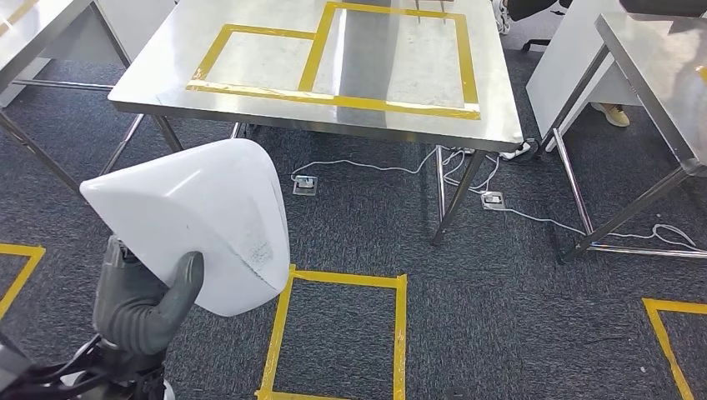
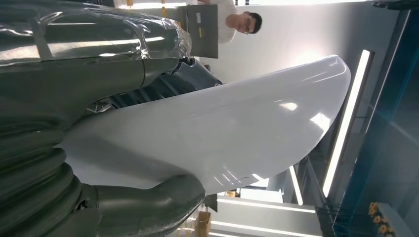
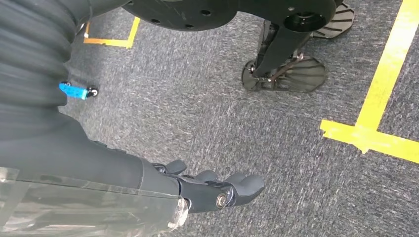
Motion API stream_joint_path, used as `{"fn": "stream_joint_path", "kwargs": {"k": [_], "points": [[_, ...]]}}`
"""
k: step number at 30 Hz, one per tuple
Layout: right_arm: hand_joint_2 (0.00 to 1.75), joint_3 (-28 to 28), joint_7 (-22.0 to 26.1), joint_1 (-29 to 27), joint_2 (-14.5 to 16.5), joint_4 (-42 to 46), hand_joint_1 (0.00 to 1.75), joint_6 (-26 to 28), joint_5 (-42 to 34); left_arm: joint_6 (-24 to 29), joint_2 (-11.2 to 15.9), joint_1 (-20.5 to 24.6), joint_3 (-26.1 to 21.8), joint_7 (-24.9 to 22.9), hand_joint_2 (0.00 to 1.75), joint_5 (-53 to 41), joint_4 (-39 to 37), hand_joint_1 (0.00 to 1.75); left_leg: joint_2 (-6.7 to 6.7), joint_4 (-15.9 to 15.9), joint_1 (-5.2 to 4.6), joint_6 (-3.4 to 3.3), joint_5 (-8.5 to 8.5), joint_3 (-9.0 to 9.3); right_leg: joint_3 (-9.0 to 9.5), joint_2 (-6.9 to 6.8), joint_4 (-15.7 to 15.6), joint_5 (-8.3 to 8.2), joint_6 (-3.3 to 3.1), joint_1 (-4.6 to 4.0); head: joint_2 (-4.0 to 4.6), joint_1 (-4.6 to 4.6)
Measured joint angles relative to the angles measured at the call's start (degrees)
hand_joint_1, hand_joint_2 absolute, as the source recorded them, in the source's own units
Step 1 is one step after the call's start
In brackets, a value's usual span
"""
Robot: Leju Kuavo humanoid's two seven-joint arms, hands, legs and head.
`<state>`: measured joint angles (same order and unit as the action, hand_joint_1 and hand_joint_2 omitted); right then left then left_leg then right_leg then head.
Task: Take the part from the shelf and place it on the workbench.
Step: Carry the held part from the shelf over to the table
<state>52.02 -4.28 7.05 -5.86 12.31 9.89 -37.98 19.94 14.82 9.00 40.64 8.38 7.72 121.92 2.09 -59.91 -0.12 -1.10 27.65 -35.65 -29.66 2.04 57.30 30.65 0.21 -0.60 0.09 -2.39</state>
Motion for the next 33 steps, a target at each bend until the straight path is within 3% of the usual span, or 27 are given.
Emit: {"fn": "stream_joint_path", "kwargs": {"k": [4, 8, 10, 12, 13, 14, 15, 17, 19, 22, 24, 25, 27, 28, 29, 30, 32, 33], "points": [[1.75, 0.0, 0.0, -0.01, 0.03, 0.01, 0.0, -0.05, 0.18, 0.05, -0.02, -0.02, 0.02, 0.01, 1.75, 0.02, 0.0, 1.75, -0.02, 0.0, 0.0, 0.0, 0.0, 0.0, 0.0, 0.0, 0.0, 0.0, 0.0, 0.0, 0.0, 0.01], [1.75, 0.0, 0.01, 0.03, -0.01, 0.02, 0.0, -0.04, 0.19, 0.07, -0.08, -0.04, 0.04, -0.12, 1.75, -0.03, 0.07, 1.75, -0.16, 1.6, 0.08, -1.03, -0.2, 1.19, 0.57, -0.18, -0.78, 0.16, 1.01, 0.15, 0.0, 0.17], [1.75, 0.0, 0.02, 0.11, -0.03, 0.03, 0.0, -0.07, 0.19, 0.07, -0.21, -0.06, 0.06, -0.31, 1.75, -0.08, 0.11, 1.75, -0.46, 3.2, 0.46, -1.32, -0.68, 2.6, -0.83, -0.77, 2.83, 2.26, 1.46, 0.23, 0.0, -0.11], [1.75, 0.0, 0.02, 0.15, 0.03, 0.04, 0.0, -0.12, 0.19, 0.08, -0.31, -0.15, 0.08, -0.48, 1.75, -0.09, 0.07, 1.75, -0.79, 3.51, 0.43, -1.33, -0.56, 3.14, -4.72, -1.25, 9.85, 5.33, 1.95, 0.62, 0.0, -0.51], [1.75, 0.0, 0.01, 0.07, 0.08, 0.03, 0.0, -0.13, 0.19, 0.08, -0.33, -0.24, 0.1, -0.53, 1.75, -0.09, 0.03, 1.75, -0.87, 3.48, 0.43, -1.22, -0.39, 3.27, -6.41, -1.36, 12.48, 5.93, 2.19, 0.87, 0.0, -0.57], [1.75, 0.01, 0.01, -0.02, 0.13, 0.03, 0.0, -0.13, 0.19, 0.08, -0.33, -0.34, 0.13, -0.55, 1.75, -0.09, 0.01, 1.75, -0.91, 3.46, 0.45, -1.04, -0.19, 3.45, -7.23, -1.47, 13.2, 5.35, 2.39, 1.1, 0.0, -0.61], [1.75, 0.01, 0.0, -0.11, 0.19, 0.02, 0.0, -0.12, 0.19, 0.08, -0.33, -0.42, 0.14, -0.57, 1.75, -0.09, 0.01, 1.75, -0.9, 3.42, 0.49, -0.79, 0.04, 3.71, -7.03, -1.56, 11.86, 3.64, 2.55, 1.34, 0.0, -0.63], [1.75, 0.01, -0.01, -0.18, 0.27, 0.02, 0.0, -0.11, 0.2, 0.08, -0.34, -0.49, 0.16, -0.58, 1.75, -0.09, 0.01, 1.75, -0.86, 3.31, 0.56, -0.15, 0.67, 4.33, -4.33, -1.39, 4.95, -1.06, 2.75, 1.8, 0.0, -0.74], [1.75, -0.01, -0.03, -0.21, 0.37, 0.02, 0.0, -0.11, 0.2, 0.08, -0.36, -0.43, 0.17, -0.6, 1.75, -0.09, 0.02, 1.75, -0.72, 3.05, 0.48, 0.56, 1.2, 4.52, -2.17, -0.98, -0.12, -3.22, 2.42, 1.93, 0.0, -0.66], [1.75, 0.0, -0.12, -0.34, 0.5, 0.02, 0.0, -0.1, 0.18, 0.05, -0.36, -0.43, 0.19, -0.66, 1.75, -0.09, 0.03, 1.75, -0.33, 3.0, 0.55, 1.54, 1.56, 4.5, -1.78, -1.23, -0.83, -2.93, 1.24, 1.69, 0.0, -0.14], [1.75, -0.01, -0.15, -0.28, 0.57, 0.02, 0.0, -0.09, 0.17, 0.01, -0.36, -0.41, 0.19, -0.7, 1.75, -0.09, 0.05, 1.75, -1.07, 1.33, 0.61, 2.18, 2.81, 3.89, -1.28, -1.67, -1.19, -2.79, 0.41, 1.78, 0.0, 0.31], [1.75, -0.01, -0.15, -0.2, 0.6, 0.02, 0.0, -0.08, 0.17, -0.01, -0.36, -0.41, 0.19, -0.74, 1.75, -0.09, 0.06, 1.75, -1.56, -1.12, 0.65, 2.44, 4.09, 2.68, -0.99, -1.91, -1.37, -2.69, 0.02, 1.86, 0.0, 0.67], [1.75, -0.03, -0.15, -0.15, 0.58, 0.02, 0.0, -0.07, 0.17, -0.03, -0.36, -0.45, 0.19, -0.87, 1.75, -0.09, 0.03, 1.75, -2.07, -8.62, 0.78, 2.78, 6.92, -1.61, -0.57, -2.34, -1.39, -2.25, -0.43, 1.79, 0.0, 1.61], [1.75, -0.03, -0.15, -0.19, 0.6, 0.02, 0.0, -0.07, 0.17, -0.04, -0.36, -0.5, 0.19, -0.95, 1.75, -0.09, 0.01, 1.75, -2.08, -11.74, 0.88, 2.91, 7.54, -3.71, -0.34, -2.52, -1.37, -1.98, -0.49, 1.75, 0.0, 1.95], [1.75, -0.03, -0.15, -0.22, 0.64, 0.02, 0.0, -0.08, 0.16, -0.03, -0.35, -0.54, 0.19, -1.0, 1.75, -0.09, 0.0, 1.75, -2.1, -13.14, 0.98, 3.01, 7.03, -5.05, 0.0, -2.65, -1.33, -1.63, -0.45, 1.73, 0.0, 2.22], [1.75, -0.03, -0.15, -0.24, 0.71, 0.02, 0.0, -0.08, 0.16, -0.02, -0.34, -0.57, 0.19, -1.03, 1.75, -0.09, 0.0, 1.75, -2.17, -12.38, 1.09, 3.07, 5.34, -5.28, 0.46, -2.72, -1.27, -1.22, -0.3, 1.76, 0.0, 2.41], [1.75, -0.03, -0.15, -0.21, 0.82, 0.02, 0.0, -0.08, 0.15, -0.02, -0.34, -0.61, 0.19, -1.03, 1.75, -0.09, -0.01, 1.75, -2.76, -6.42, 1.23, 3.16, 0.49, -3.18, 1.55, -2.74, -1.05, -0.15, 0.24, 1.93, 0.0, 2.73], [1.75, -0.03, -0.15, -0.14, 0.84, 0.01, 0.0, -0.08, 0.15, -0.02, -0.34, -0.62, 0.19, -1.04, 1.75, -0.09, -0.02, 1.75, -3.16, -3.46, 1.15, 3.14, -1.0, -1.84, 1.97, -2.72, -0.82, 0.4, 0.64, 1.92, 0.0, 3.03]]}}
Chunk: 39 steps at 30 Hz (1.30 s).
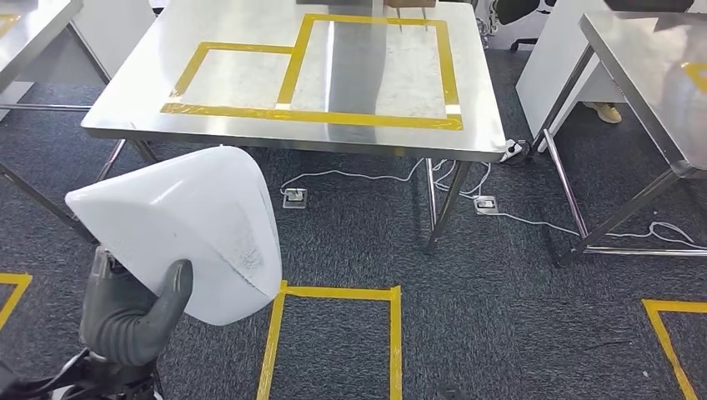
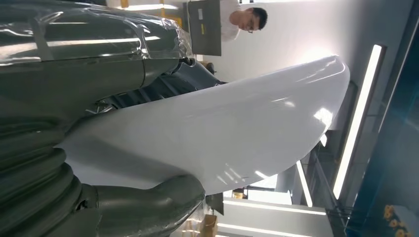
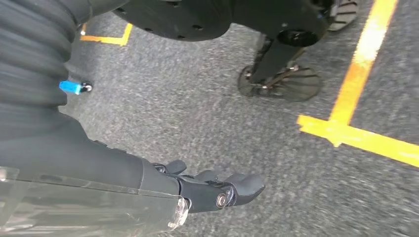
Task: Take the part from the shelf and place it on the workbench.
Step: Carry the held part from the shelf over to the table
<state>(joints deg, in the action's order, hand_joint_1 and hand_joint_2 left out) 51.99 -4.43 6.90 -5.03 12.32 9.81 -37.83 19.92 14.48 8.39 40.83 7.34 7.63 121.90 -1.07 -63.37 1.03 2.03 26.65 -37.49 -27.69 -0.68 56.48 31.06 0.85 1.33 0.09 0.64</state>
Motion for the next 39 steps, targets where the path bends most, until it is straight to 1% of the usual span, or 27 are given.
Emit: {"fn": "stream_joint_path", "kwargs": {"k": [1, 3, 5, 6, 7, 8, 9, 10, 11, 12, 14, 21, 23, 24, 26, 27, 29, 30, 31, 32, 33, 34, 35, 36, 37, 38, 39], "points": [[1.75, -0.01, 0.01, 0.05, -0.01, 0.0, 0.0, 0.0, -0.01, -0.01, -0.01, 0.0, 0.0, -0.01, 1.75, 0.0, 0.0, 1.75, -0.31, 2.03, -0.1, -0.28, -0.4, 0.97, 0.18, 0.0, 0.2, 0.43, 0.38, -0.06, 0.0, 0.28], [1.75, -0.01, 0.01, 0.13, -0.03, 0.0, 0.0, 0.0, -0.01, 0.01, -0.01, -0.07, -0.01, -0.03, 1.75, 0.0, 0.01, 1.75, -0.29, 3.19, -0.37, -1.14, 0.54, 1.54, 0.28, -0.14, 0.3, 0.87, 0.94, -0.24, 0.0, 0.27], [1.75, 0.01, 0.01, 0.16, 0.02, 0.01, 0.0, 0.0, -0.02, 0.02, -0.03, -0.11, -0.02, -0.02, 1.75, 0.0, 0.08, 1.75, 0.13, 3.35, -0.33, -2.06, 1.14, 1.77, 0.53, -0.4, 0.31, 1.43, 1.37, -0.17, 0.0, -0.34], [1.75, 0.02, 0.01, 0.2, 0.05, 0.01, 0.0, 0.0, -0.02, 0.02, -0.07, -0.08, -0.02, -0.01, 1.75, 0.0, 0.1, 1.75, 0.28, 3.42, -0.29, -2.46, 1.36, 2.07, 0.25, -0.36, 1.3, 2.15, 1.56, -0.14, 0.0, -0.57], [1.75, 0.02, 0.01, 0.24, 0.08, 0.01, 0.0, 0.0, -0.02, 0.01, -0.11, -0.06, -0.02, 0.0, 1.75, 0.0, 0.13, 1.75, 0.35, 3.49, -0.25, -2.86, 1.6, 2.43, -0.79, -0.23, 3.62, 3.35, 1.69, -0.15, 0.0, -0.86], [1.75, 0.02, 0.02, 0.25, 0.09, 0.01, 0.0, -0.01, -0.02, 0.01, -0.14, -0.05, -0.01, 0.0, 1.75, 0.0, 0.13, 1.75, 0.41, 3.52, -0.32, -3.21, 1.87, 2.74, -2.69, -0.03, 7.26, 4.87, 1.74, -0.19, 0.0, -1.2], [1.75, 0.02, 0.02, 0.26, 0.09, 0.01, 0.0, -0.01, -0.02, 0.0, -0.16, -0.05, -0.01, 0.0, 1.75, 0.0, 0.1, 1.75, 0.51, 3.52, -0.46, -3.52, 2.14, 3.01, -5.16, 0.08, 11.56, 6.37, 1.72, -0.25, 0.0, -1.49], [1.75, 0.01, 0.02, 0.17, 0.09, 0.0, 0.0, -0.02, -0.02, 0.01, -0.17, -0.06, 0.0, -0.01, 1.75, 0.0, 0.08, 1.75, 0.7, 3.52, -0.67, -3.76, 2.43, 3.3, -7.6, 0.13, 15.41, 7.27, 1.62, -0.32, 0.0, -1.75], [1.75, 0.01, 0.02, 0.04, 0.09, -0.01, 0.0, -0.02, -0.02, 0.01, -0.17, -0.07, 0.0, -0.02, 1.75, 0.0, 0.05, 1.75, 0.96, 3.52, -0.9, -3.92, 2.71, 3.65, -9.35, 0.16, 17.6, 7.08, 1.39, -0.4, 0.0, -1.97], [1.75, 0.01, 0.02, -0.08, 0.09, -0.01, 0.0, -0.02, -0.02, 0.01, -0.18, -0.08, 0.0, -0.03, 1.75, 0.0, 0.03, 1.75, 1.18, 3.52, -1.09, -4.02, 2.93, 3.96, -10.32, 0.18, 18.47, 6.44, 1.15, -0.48, 0.0, -2.12], [1.75, 0.01, 0.02, -0.23, 0.09, -0.02, 0.0, -0.02, -0.02, 0.01, -0.18, -0.09, 0.0, -0.04, 1.75, 0.0, 0.02, 1.75, 1.41, 3.52, -1.29, -4.09, 3.17, 4.31, -10.66, 0.22, 18.02, 5.03, 0.83, -0.6, 0.0, -2.28], [1.75, 0.01, 0.02, -0.23, 0.09, -0.02, 0.0, -0.02, -0.02, 0.01, -0.18, -0.09, 0.0, -0.04, 1.75, 0.0, 0.02, 1.75, 1.41, 3.52, -1.29, -4.09, 3.17, 4.31, -10.66, 0.22, 18.02, 5.03, 0.83, -0.6, 0.0, -2.28], [1.75, 0.01, 0.01, -0.23, 0.09, -0.02, 0.0, -0.02, -0.02, 0.01, -0.18, -0.09, 0.0, -0.04, 1.75, 0.0, 0.03, 1.75, 1.43, 3.52, -1.32, -4.09, 3.19, 4.37, -10.61, 0.23, 17.76, 4.77, 0.78, -0.63, 0.0, -2.31], [1.75, 0.01, 0.01, -0.23, 0.09, -0.02, 0.0, -0.02, -0.02, 0.01, -0.17, -0.08, 0.0, -0.04, 1.75, -0.01, 0.04, 1.75, 1.46, 3.52, -1.36, -4.1, 3.22, 4.43, -10.54, 0.24, 17.42, 4.44, 0.71, -0.67, 0.0, -2.34], [1.75, 0.01, 0.02, -0.22, 0.09, -0.02, 0.0, -0.02, -0.02, 0.01, -0.18, -0.08, 0.0, -0.04, 1.75, -0.01, 0.04, 1.75, 1.58, 3.52, -1.51, -4.14, 3.36, 4.68, -10.15, 0.27, 15.9, 3.07, 0.42, -0.81, 0.0, -2.49], [1.75, 0.01, 0.02, -0.18, 0.08, -0.02, 0.0, -0.02, -0.02, 0.01, -0.19, -0.08, 0.0, -0.04, 1.75, -0.01, 0.04, 1.75, 1.68, 3.54, -1.68, -4.18, 3.57, 5.04, -9.42, 0.36, 13.35, 1.11, -0.13, -1.08, 0.0, -2.71], [1.75, 0.02, 0.02, -0.12, -0.16, -0.02, 0.0, -0.02, -0.02, 0.0, -0.26, -0.08, 0.01, -0.05, 1.75, 0.0, 0.01, 1.75, 1.91, 3.66, -1.78, -4.15, 4.05, 5.63, -7.68, 0.65, 7.77, -2.34, -1.99, -1.87, 0.0, -2.7], [1.75, 0.02, 0.02, -0.06, -0.28, -0.01, 0.0, -0.02, -0.01, 0.0, -0.29, -0.09, 0.01, -0.05, 1.75, 0.0, -0.01, 1.75, 2.04, 3.72, -1.74, -4.0, 4.23, 5.79, -6.86, 0.78, 5.18, -3.7, -2.92, -2.34, 0.0, -2.76], [1.75, 0.02, 0.01, 0.01, -0.41, 0.0, 0.0, -0.01, -0.01, 0.01, -0.32, -0.09, 0.02, -0.06, 1.75, 0.0, -0.02, 1.75, 2.13, 3.82, -1.57, -3.79, 4.26, 5.69, -6.54, 0.84, 4.25, -3.72, -3.5, -2.64, 0.0, -2.76], [1.75, 0.02, 0.01, 0.08, -0.46, 0.02, 0.0, -0.01, -0.01, 0.01, -0.33, -0.09, 0.02, -0.07, 1.75, 0.0, 0.01, 1.75, 2.22, 3.94, -1.48, -3.54, 4.21, 5.64, -6.34, 0.84, 3.57, -3.72, -3.7, -2.83, 0.0, -2.89], [1.75, 0.02, 0.01, 0.17, -0.46, 0.01, 0.0, 0.0, -0.02, 0.01, -0.33, -0.05, 0.01, -0.05, 1.75, -0.01, 0.05, 1.75, 2.0, 3.54, -1.46, -3.15, 4.6, 5.39, -5.5, 0.78, 2.18, -3.66, -3.65, -2.64, 0.0, -3.11], [1.75, 0.01, 0.01, 0.16, -0.36, 0.0, 0.0, -0.01, -0.02, 0.01, -0.33, -0.05, 0.01, -0.08, 1.75, -0.01, 0.03, 1.75, 1.72, 0.31, -1.0, -2.28, 5.27, 3.14, -4.31, 0.73, 0.89, -3.31, -3.14, -2.05, 0.0, -2.88], [1.75, 0.01, 0.01, 0.15, -0.3, -0.02, 0.0, -0.02, -0.02, 0.01, -0.33, -0.06, 0.0, -0.14, 1.75, -0.02, -0.03, 1.75, 1.17, -0.41, -0.47, -0.87, 4.57, 2.08, -3.01, 0.76, 0.26, -2.33, -1.95, -1.22, 0.0, -2.08], [1.75, 0.01, 0.01, 0.16, -0.22, -0.01, 0.0, -0.03, -0.02, 0.01, -0.33, -0.07, 0.0, -0.2, 1.75, -0.03, -0.09, 1.75, 0.63, -1.0, 0.14, 0.15, 4.04, 1.01, -1.85, 0.8, 0.01, -1.26, -0.63, -0.41, 0.0, -1.11], [1.75, 0.01, 0.0, 0.17, -0.16, 0.01, 0.0, -0.04, -0.01, 0.02, -0.32, -0.19, 0.01, -0.29, 1.75, -0.04, -0.19, 1.75, 0.33, -1.12, 0.76, 0.71, 3.11, 0.07, -1.34, 0.87, 0.67, -0.17, 0.53, 0.1, 0.0, -0.57], [1.75, 0.01, 0.0, 0.21, -0.16, 0.02, 0.0, -0.04, -0.01, 0.02, -0.31, -0.25, 0.01, -0.35, 1.75, -0.05, -0.22, 1.75, 0.13, 1.52, 0.88, 0.58, 1.98, 1.21, -1.17, 0.95, 1.24, 0.56, 1.31, 0.3, 0.0, -0.43], [1.75, 0.01, -0.01, 0.22, -0.1, 0.04, 0.0, -0.04, 0.01, 0.03, -0.31, -0.28, 0.01, -0.36, 1.75, -0.07, -0.21, 1.75, 0.22, 1.63, 0.9, -0.22, 2.25, 1.24, -1.08, 0.92, 1.27, 0.68, 1.52, 0.31, 0.0, -0.74]]}}
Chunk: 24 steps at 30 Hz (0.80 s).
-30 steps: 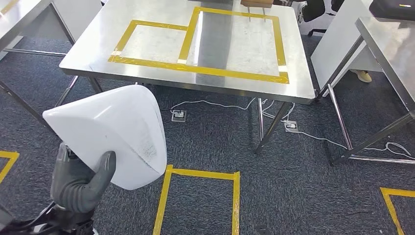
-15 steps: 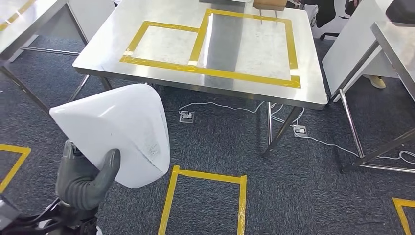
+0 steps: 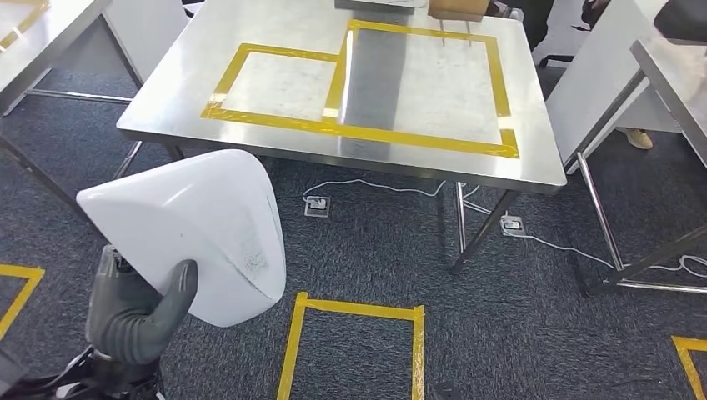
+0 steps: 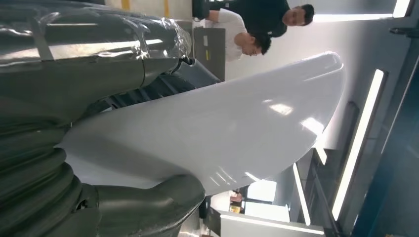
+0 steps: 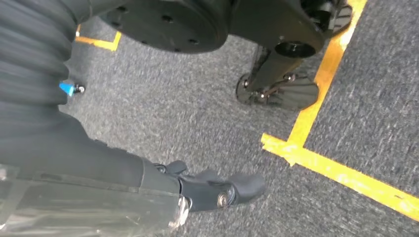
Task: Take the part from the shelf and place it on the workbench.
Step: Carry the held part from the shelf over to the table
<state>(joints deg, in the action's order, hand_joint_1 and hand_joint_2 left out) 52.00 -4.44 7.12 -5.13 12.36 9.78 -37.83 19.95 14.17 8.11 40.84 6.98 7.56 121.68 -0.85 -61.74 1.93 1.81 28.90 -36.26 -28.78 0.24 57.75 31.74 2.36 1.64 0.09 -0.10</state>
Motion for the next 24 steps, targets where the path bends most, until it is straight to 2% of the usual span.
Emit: {"fn": "stream_joint_path", "kwargs": {"k": [2, 3, 4, 6, 7, 8, 9, 10, 12, 13, 14, 15, 16, 17, 19, 21, 22, 23, 24], "points": [[1.75, 0.01, 0.0, 0.01, 0.09, -0.01, 0.0, 0.01, 0.02, 0.0, 0.0, 0.01, 0.0, -0.02, 1.75, -0.04, -0.01, 1.75, 0.15, -0.02, -0.05, -0.92, 0.33, 0.31, 0.01, -0.1, 0.48, 0.56, 0.28, 0.09, 0.0, -0.81], [1.75, 0.01, 0.0, 0.05, 0.1, -0.01, 0.0, 0.01, 0.03, -0.01, -0.02, 0.05, 0.01, -0.02, 1.75, -0.07, 0.03, 1.75, 0.16, 0.04, -0.06, -1.27, 0.49, 0.58, -0.7, -0.15, 2.13, 1.43, 0.38, 0.09, 0.0, -1.04], [1.75, 0.01, 0.0, 0.08, 0.12, 0.0, 0.0, 0.01, 0.03, -0.01, -0.03, 0.07, 0.01, -0.02, 1.75, -0.09, 0.06, 1.75, 0.14, 0.09, -0.15, -1.61, 0.7, 0.86, -2.22, -0.18, 5.13, 2.77, 0.41, 0.04, 0.0, -1.44], [1.75, 0.0, 0.0, 0.02, 0.13, 0.0, 0.0, 0.01, 0.04, -0.02, -0.05, 0.09, 0.01, -0.01, 1.75, -0.1, 0.1, 1.75, 0.12, 0.1, -0.54, -2.23, 1.18, 1.35, -6.83, -0.19, 13.27, 5.52, 0.24, -0.15, 0.0, -2.33], [1.75, 0.0, 0.0, -0.08, 0.13, -0.01, 0.0, 0.01, 0.03, -0.02, -0.05, 0.08, 0.01, -0.01, 1.75, -0.1, 0.09, 1.75, 0.19, 0.11, -0.81, -2.48, 1.45, 1.67, -8.88, -0.19, 16.35, 5.96, -0.01, -0.27, 0.0, -2.71], [1.75, 0.0, 0.0, -0.17, 0.13, -0.01, 0.0, 0.0, 0.02, -0.02, -0.05, 0.07, 0.01, -0.01, 1.75, -0.1, 0.09, 1.75, 0.32, 0.11, -1.11, -2.67, 1.75, 2.06, -10.07, -0.18, 17.48, 5.23, -0.42, -0.46, 0.0, -2.98], [1.75, 0.0, 0.0, -0.23, 0.14, -0.01, 0.0, -0.01, 0.02, -0.02, -0.05, 0.07, 0.01, -0.01, 1.75, -0.1, 0.09, 1.75, 0.49, 0.12, -1.44, -2.82, 2.06, 2.55, -10.3, -0.16, 16.46, 3.34, -1.06, -0.78, 0.0, -3.17], [1.75, 0.0, 0.0, -0.24, 0.14, -0.01, 0.0, -0.01, 0.0, -0.02, -0.06, 0.08, 0.01, -0.01, 1.75, -0.1, 0.1, 1.75, 0.66, 0.17, -1.79, -2.94, 2.39, 3.12, -9.64, -0.1, 13.48, 0.6, -1.97, -1.26, 0.0, -3.36], [1.75, 0.01, -0.04, -0.27, -0.06, -0.03, 0.0, -0.01, 0.0, -0.02, -0.11, 0.1, 0.01, -0.02, 1.75, -0.1, 0.09, 1.75, 0.96, 0.47, -2.16, -3.09, 2.94, 4.03, -7.64, -0.03, 7.23, -3.48, -4.33, -2.23, 0.0, -3.24], [1.75, 0.01, -0.08, -0.28, -0.18, -0.02, 0.0, -0.01, 0.02, -0.02, -0.13, 0.11, 0.01, -0.03, 1.75, -0.1, 0.09, 1.75, 1.08, 0.66, -2.12, -2.98, 3.04, 4.22, -6.85, -0.04, 5.13, -4.3, -5.29, -2.68, 0.0, -3.15], [1.75, 0.01, -0.12, -0.22, -0.29, -0.02, 0.0, -0.01, 0.03, -0.02, -0.15, 0.11, 0.01, -0.05, 1.75, -0.1, 0.08, 1.75, 1.18, 0.9, -1.93, -2.78, 3.03, 4.23, -6.41, -0.08, 4.18, -4.18, -5.95, -2.98, 0.0, -3.07], [1.75, 0.01, -0.16, -0.17, -0.34, -0.01, 0.0, -0.01, 0.04, -0.03, -0.15, 0.14, 0.0, -0.07, 1.75, -0.1, 0.09, 1.75, 1.27, 1.2, -1.81, -2.49, 2.94, 4.27, -6.06, -0.1, 3.33, -4.12, -6.22, -3.21, 0.0, -3.11], [1.75, 0.01, -0.16, -0.1, -0.35, -0.02, 0.0, 0.0, 0.05, -0.02, -0.15, 0.12, -0.01, -0.09, 1.75, -0.1, 0.13, 1.75, 1.24, 1.52, -1.73, -2.19, 2.9, 4.34, -5.34, -0.15, 1.99, -4.04, -6.3, -3.17, 0.0, -3.45], [1.75, 0.0, -0.17, -0.06, -0.33, -0.03, 0.0, 0.0, 0.05, -0.03, -0.15, 0.13, -0.01, -0.1, 1.75, -0.1, 0.18, 1.75, 1.22, 1.61, -1.75, -1.95, 3.03, 4.41, -4.53, -0.23, 0.58, -4.13, -6.11, -2.97, 0.0, -3.62], [1.75, 0.0, -0.17, -0.05, -0.27, -0.03, 0.0, 0.0, 0.05, -0.04, -0.14, 0.2, -0.02, -0.08, 1.75, -0.1, 0.25, 1.75, 1.18, -0.77, -1.83, -1.4, 4.43, 3.23, -2.81, -0.36, -1.97, -4.4, -5.53, -2.35, 0.0, -3.46], [1.75, -0.01, -0.16, -0.03, -0.16, -0.03, 0.0, -0.02, 0.06, -0.05, -0.13, 0.19, -0.03, -0.1, 1.75, -0.1, 0.21, 1.75, 1.17, -6.88, -1.51, -0.71, 6.69, -0.48, -2.02, -0.38, -2.51, -4.17, -4.91, -2.03, 0.0, -2.72], [1.75, -0.02, -0.15, -0.05, -0.07, -0.03, 0.0, -0.04, 0.06, -0.06, -0.11, 0.16, -0.03, -0.13, 1.75, -0.1, 0.17, 1.75, 1.15, -9.66, -1.28, -0.32, 7.17, -2.47, -1.73, -0.38, -2.47, -3.87, -4.57, -1.88, 0.0, -2.39], [1.75, -0.02, -0.15, -0.1, 0.02, -0.03, 0.0, -0.08, 0.06, -0.06, -0.1, 0.13, -0.03, -0.14, 1.75, -0.1, 0.13, 1.75, 1.08, -11.0, -1.01, 0.07, 6.64, -3.84, -1.4, -0.36, -2.35, -3.45, -4.15, -1.68, 0.0, -2.11], [1.75, -0.01, -0.15, -0.14, 0.13, -0.03, 0.0, -0.1, 0.06, -0.06, -0.1, 0.13, -0.03, -0.14, 1.75, -0.1, 0.1, 1.75, 0.98, -10.39, -0.76, 0.45, 5.03, -4.21, -1.03, -0.32, -2.12, -2.96, -3.74, -1.45, 0.0, -1.92]]}}
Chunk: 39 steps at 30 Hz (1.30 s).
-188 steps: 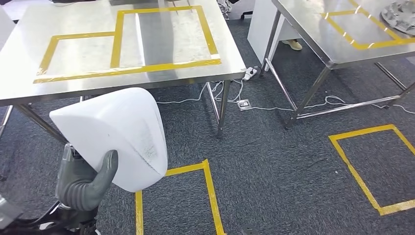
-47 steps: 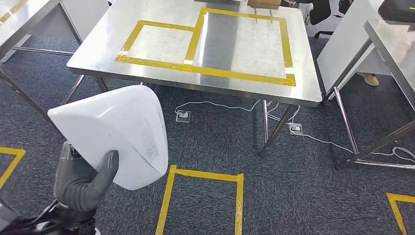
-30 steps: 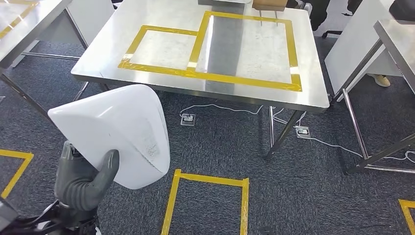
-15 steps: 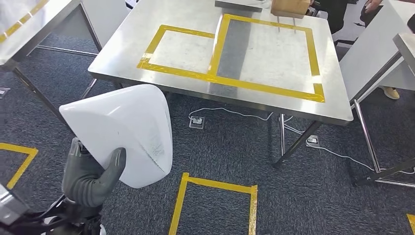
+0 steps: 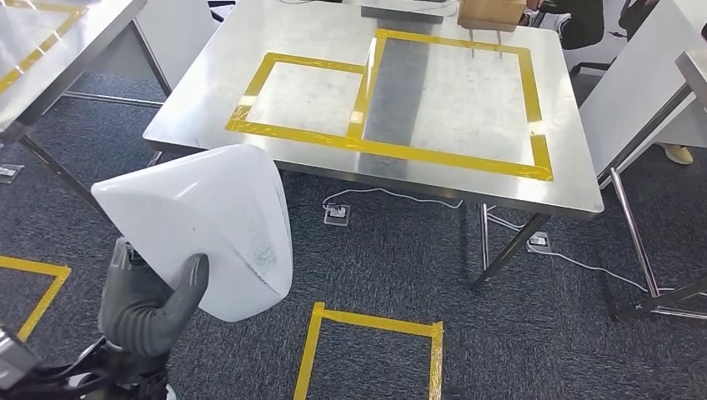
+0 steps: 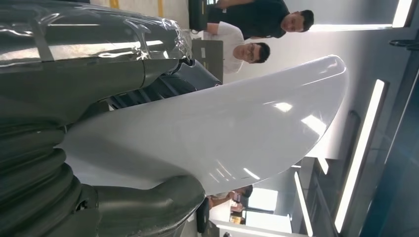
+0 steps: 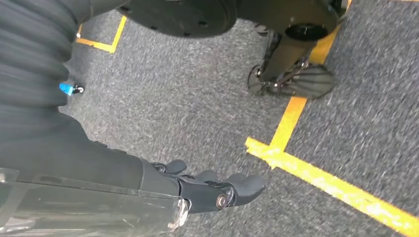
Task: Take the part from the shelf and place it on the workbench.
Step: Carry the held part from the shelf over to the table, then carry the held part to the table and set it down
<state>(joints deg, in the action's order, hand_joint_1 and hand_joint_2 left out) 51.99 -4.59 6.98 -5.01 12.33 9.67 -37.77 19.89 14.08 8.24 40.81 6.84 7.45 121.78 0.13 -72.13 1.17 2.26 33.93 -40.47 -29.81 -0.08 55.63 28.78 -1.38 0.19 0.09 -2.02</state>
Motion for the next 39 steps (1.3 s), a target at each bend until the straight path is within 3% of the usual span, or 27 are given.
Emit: {"fn": "stream_joint_path", "kwargs": {"k": [2, 3, 4, 6, 7, 9, 10, 12, 13, 14, 15, 16, 18, 19, 20, 22, 25, 28, 29, 30, 32, 34, 39], "points": [[1.75, 0.0, 0.0, -0.01, 0.14, 0.0, 0.0, -0.02, 0.0, 0.0, 0.01, 0.0, 0.01, 0.0, 1.75, 0.0, -0.03, 1.75, -0.34, 5.32, 0.46, 0.74, -4.48, 1.77, 0.75, 0.15, 0.81, 1.25, 0.96, 0.54, 0.0, 0.33], [1.75, 0.0, 0.0, 0.05, 0.13, -0.01, 0.0, -0.03, 0.01, 0.0, 0.01, 0.01, 0.01, -0.01, 1.75, 0.0, -0.06, 1.75, -0.52, 7.97, 0.56, 0.95, -5.73, 2.97, 0.89, 0.26, 1.43, 1.96, 1.52, 0.65, 0.0, 0.77], [1.75, -0.01, 0.0, 0.11, 0.09, -0.01, 0.0, -0.03, 0.01, -0.01, 0.01, -0.01, 0.01, -0.03, 1.75, 0.01, -0.08, 1.75, -0.67, 9.62, 0.57, 0.63, -6.03, 3.8, 0.89, 0.34, 1.91, 2.52, 2.01, 0.65, 0.0, 1.11], [1.75, 0.0, 0.0, 0.16, 0.02, -0.01, 0.0, -0.06, 0.02, -0.02, 0.01, -0.11, 0.0, -0.06, 1.75, 0.02, -0.12, 1.75, -0.72, 10.36, 0.39, -0.55, -5.12, 4.28, 0.85, 0.39, 2.34, 3.13, 2.64, 0.48, 0.0, 1.23], [1.75, 0.0, 0.0, 0.15, 0.05, 0.0, 0.0, -0.07, 0.02, -0.02, 0.01, -0.16, 0.0, -0.07, 1.75, 0.02, -0.13, 1.75, -0.66, 10.32, 0.39, -1.27, -4.82, 4.33, 0.97, 0.37, 2.25, 3.28, 2.79, 0.48, 0.0, 0.97], [1.75, 0.01, 0.0, 0.16, 0.1, 0.0, 0.0, -0.08, 0.02, -0.02, -0.02, -0.16, 0.0, -0.07, 1.75, 0.02, -0.13, 1.75, -0.59, 10.46, 0.47, -2.0, -4.44, 4.75, 0.69, 0.29, 3.56, 4.22, 3.16, 0.56, 0.0, 0.46], [1.75, 0.01, 0.0, 0.19, 0.11, 0.0, 0.0, -0.08, 0.01, -0.02, -0.04, -0.13, 0.0, -0.07, 1.75, 0.02, -0.13, 1.75, -0.62, 10.52, 0.51, -2.35, -4.24, 5.06, -0.39, 0.25, 5.84, 5.3, 3.35, 0.57, 0.0, 0.12], [1.75, -0.01, -0.01, 0.18, 0.13, 0.0, 0.0, -0.08, 0.0, -0.02, -0.05, -0.13, 0.0, -0.08, 1.75, 0.02, -0.13, 1.75, -0.73, 10.56, 0.38, -2.87, -3.75, 5.6, -4.42, 0.22, 13.22, 8.04, 3.59, 0.57, 0.0, -0.71], [1.75, -0.01, -0.01, 0.11, 0.15, 0.0, 0.0, -0.08, 0.0, -0.02, -0.05, -0.13, 0.0, -0.09, 1.75, 0.02, -0.15, 1.75, -0.73, 10.56, 0.25, -3.04, -3.49, 5.88, -6.66, 0.22, 16.73, 8.88, 3.56, 0.55, 0.0, -1.03], [1.75, 0.0, -0.02, 0.02, 0.19, 0.0, 0.0, -0.08, 0.0, -0.02, -0.04, -0.13, 0.0, -0.1, 1.75, 0.02, -0.16, 1.75, -0.69, 10.56, 0.1, -3.15, -3.2, 6.21, -8.3, 0.23, 18.78, 8.71, 3.38, 0.49, 0.0, -1.27], [1.75, 0.01, -0.02, -0.04, 0.22, 0.0, 0.0, -0.08, 0.0, -0.02, -0.05, -0.13, 0.0, -0.11, 1.75, 0.02, -0.17, 1.75, -0.59, 10.57, -0.09, -3.24, -2.88, 6.65, -9.05, 0.24, 18.77, 7.31, 3.02, 0.38, 0.0, -1.48], [1.75, 0.01, -0.02, -0.07, 0.25, 0.0, 0.0, -0.08, 0.0, -0.02, -0.05, -0.12, 0.0, -0.11, 1.75, 0.02, -0.16, 1.75, -0.48, 10.61, -0.32, -3.29, -2.56, 7.17, -8.89, 0.25, 16.83, 5.03, 2.49, 0.18, 0.0, -1.7], [1.75, 0.01, -0.02, -0.08, 0.18, -0.01, 0.0, -0.08, 0.0, -0.02, -0.07, -0.1, 0.0, -0.11, 1.75, 0.02, -0.15, 1.75, -0.29, 10.86, -0.71, -3.3, -1.92, 8.26, -6.95, 0.28, 10.17, 0.23, 0.88, -0.46, 0.0, -1.94], [1.75, 0.01, -0.04, -0.09, 0.12, -0.01, 0.0, -0.1, 0.0, -0.02, -0.07, -0.07, 0.0, -0.11, 1.75, 0.02, -0.15, 1.75, -0.18, 11.04, -0.75, -3.2, -1.73, 8.61, -6.01, 0.27, 7.63, -1.01, 0.14, -0.8, 0.0, -1.9], [1.75, 0.01, -0.05, -0.06, 0.05, 0.0, 0.0, -0.11, 0.0, -0.02, -0.08, -0.05, 0.0, -0.12, 1.75, 0.02, -0.15, 1.75, -0.08, 11.25, -0.67, -3.03, -1.63, 8.77, -5.36, 0.25, 6.03, -1.41, -0.52, -1.09, 0.0, -1.89], [1.75, 0.0, -0.1, 0.07, -0.03, 0.01, 0.0, -0.14, 0.0, -0.02, -0.07, 0.0, 0.0, -0.13, 1.75, 0.02, -0.16, 1.75, 0.05, 11.76, -0.42, -2.48, -1.7, 8.84, -4.62, 0.22, 4.61, -0.93, -1.2, -1.41, 0.0, -2.08], [1.75, -0.01, -0.15, 0.1, 0.0, -0.01, 0.0, -0.14, 0.01, -0.02, -0.06, 0.04, 0.0, -0.12, 1.75, 0.01, -0.09, 1.75, 0.06, 10.56, -0.52, -1.7, -0.61, 8.34, -2.37, 0.01, 1.05, -1.09, -0.86, -0.81, 0.0, -2.25], [1.75, -0.01, -0.15, 0.09, 0.12, 0.0, 0.0, -0.17, 0.0, -0.02, -0.03, -0.02, 0.0, -0.19, 1.75, 0.01, -0.15, 1.75, 0.1, 1.87, -0.44, -1.04, 2.51, 3.1, -1.01, 0.02, -0.01, -0.84, -0.51, -0.5, 0.0, -1.08], [1.75, -0.01, -0.15, 0.06, 0.19, 0.0, 0.0, -0.19, 0.0, -0.02, -0.01, -0.07, 0.0, -0.23, 1.75, 0.01, -0.19, 1.75, 0.07, -0.3, -0.33, -0.8, 2.52, 1.32, -0.73, 0.04, 0.1, -0.49, -0.37, -0.47, 0.0, -0.69], [1.75, -0.01, -0.15, 0.02, 0.26, 0.0, 0.0, -0.2, 0.0, -0.02, 0.01, -0.09, 0.0, -0.26, 1.75, 0.01, -0.21, 1.75, 0.02, -0.7, -0.21, -0.58, 1.43, 0.38, -0.41, 0.08, 0.3, -0.04, -0.17, -0.39, 0.0, -0.38], [1.75, -0.01, -0.14, -0.01, 0.42, 0.0, 0.0, -0.21, 0.0, -0.02, 0.03, -0.08, 0.0, -0.29, 1.75, 0.0, -0.2, 1.75, -0.18, 3.97, 0.04, -0.22, -3.11, 1.49, 0.37, 0.22, 1.0, 1.1, 0.42, -0.13, 0.0, 0.07], [1.75, -0.01, -0.13, 0.06, 0.46, -0.01, 0.0, -0.21, 0.0, -0.02, 0.03, -0.07, 0.0, -0.33, 1.75, -0.01, -0.21, 1.75, -0.41, 9.09, 0.05, -0.26, -5.55, 3.78, 0.72, 0.4, 1.91, 2.34, 1.2, -0.07, 0.0, 0.7], [1.75, 0.0, -0.13, 0.16, 0.51, -0.01, 0.0, -0.21, -0.01, -0.02, 0.05, -0.15, -0.02, -0.38, 1.75, -0.04, -0.16, 1.75, -0.29, 10.8, 0.04, -2.24, -4.59, 5.01, 0.85, 0.37, 2.77, 3.81, 2.33, -0.19, 0.0, 0.51]]}}
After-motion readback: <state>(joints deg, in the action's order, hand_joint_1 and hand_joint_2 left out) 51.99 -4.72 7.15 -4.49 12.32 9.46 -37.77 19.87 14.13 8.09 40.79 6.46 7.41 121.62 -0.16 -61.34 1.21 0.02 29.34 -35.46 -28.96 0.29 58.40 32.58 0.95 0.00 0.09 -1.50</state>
